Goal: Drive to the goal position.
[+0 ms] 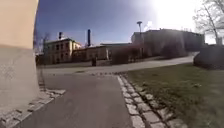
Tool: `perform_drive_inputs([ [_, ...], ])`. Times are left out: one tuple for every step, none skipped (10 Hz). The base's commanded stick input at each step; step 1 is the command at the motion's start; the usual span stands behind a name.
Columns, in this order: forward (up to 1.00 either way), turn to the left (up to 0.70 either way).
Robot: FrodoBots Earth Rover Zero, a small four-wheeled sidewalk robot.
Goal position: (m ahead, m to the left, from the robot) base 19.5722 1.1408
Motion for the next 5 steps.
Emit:
perform_drive_inputs([
  [0.85,0.0],
  [0.85,0.0],
  [0.85,0.0],
  [0.85,0.0],
  [0.85,0.0],
])
